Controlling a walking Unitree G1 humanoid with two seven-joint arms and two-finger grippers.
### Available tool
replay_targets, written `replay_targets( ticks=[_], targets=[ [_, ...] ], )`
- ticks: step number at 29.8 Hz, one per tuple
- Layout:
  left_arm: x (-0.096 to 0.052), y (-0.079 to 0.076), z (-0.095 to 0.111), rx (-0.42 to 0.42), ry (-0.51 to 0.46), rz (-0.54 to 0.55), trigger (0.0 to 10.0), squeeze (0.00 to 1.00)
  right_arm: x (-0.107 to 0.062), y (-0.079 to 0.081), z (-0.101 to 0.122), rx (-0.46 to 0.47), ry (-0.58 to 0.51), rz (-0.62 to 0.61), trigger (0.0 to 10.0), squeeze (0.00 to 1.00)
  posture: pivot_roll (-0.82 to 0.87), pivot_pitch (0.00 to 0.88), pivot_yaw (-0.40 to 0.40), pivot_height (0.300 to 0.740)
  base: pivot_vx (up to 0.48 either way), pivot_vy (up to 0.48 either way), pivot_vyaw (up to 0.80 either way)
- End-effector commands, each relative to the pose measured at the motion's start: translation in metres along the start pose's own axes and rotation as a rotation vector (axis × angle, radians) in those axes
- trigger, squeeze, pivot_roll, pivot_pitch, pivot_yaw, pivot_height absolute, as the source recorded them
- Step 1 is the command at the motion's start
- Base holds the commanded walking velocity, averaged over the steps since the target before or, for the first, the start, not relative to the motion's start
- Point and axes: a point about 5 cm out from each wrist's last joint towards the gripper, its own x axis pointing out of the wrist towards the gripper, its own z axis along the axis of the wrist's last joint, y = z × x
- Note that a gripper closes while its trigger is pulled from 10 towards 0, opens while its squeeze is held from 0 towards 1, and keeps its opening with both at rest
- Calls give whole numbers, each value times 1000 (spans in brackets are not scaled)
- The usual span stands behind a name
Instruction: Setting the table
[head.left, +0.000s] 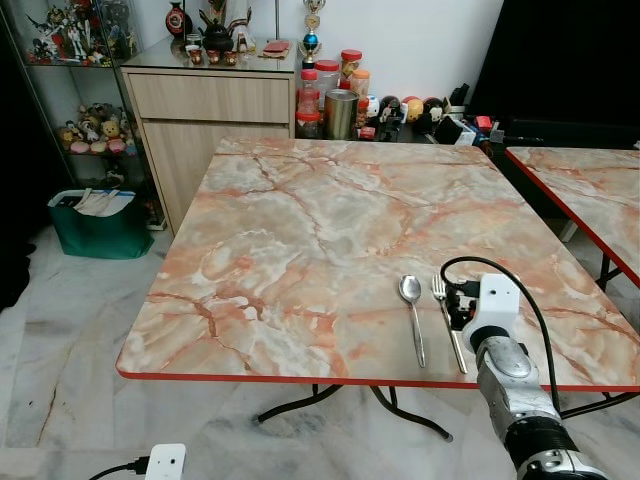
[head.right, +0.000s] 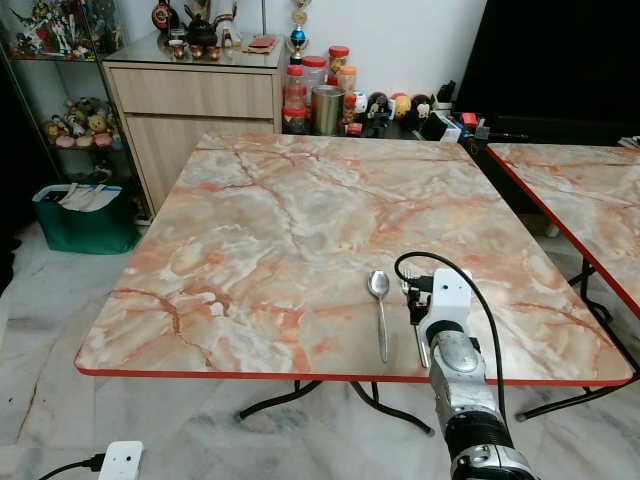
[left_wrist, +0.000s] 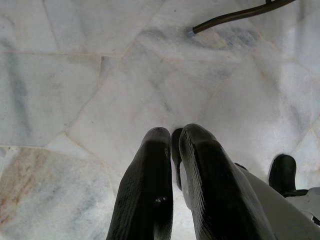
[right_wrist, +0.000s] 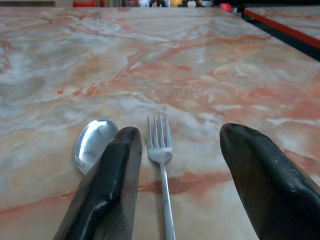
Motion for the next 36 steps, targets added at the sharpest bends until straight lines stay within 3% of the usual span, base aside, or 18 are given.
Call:
replay_targets(
  ticks=[1,11,25,36],
  targets=[
    [-1,0,-2,3,4,1,10000,0,2,3,1,7,-3,7,10000,0,44,4,-68,740,0,0,0],
    [-1,0,-3,-1,1,1,10000,0,1,-10,-12,-10,74,-11,10000,0,55,23,-68,740,0,0,0],
    [-2,2,-5,2,-3,6,10000,0,8,2,-3,1,67,39,10000,0,76,20,-73,740,0,0,0],
    [-3,2,-10,5,0,2,10000,0,8,-1,-6,-5,99,30,10000,0,91,38,-83,740,0,0,0]
  ],
)
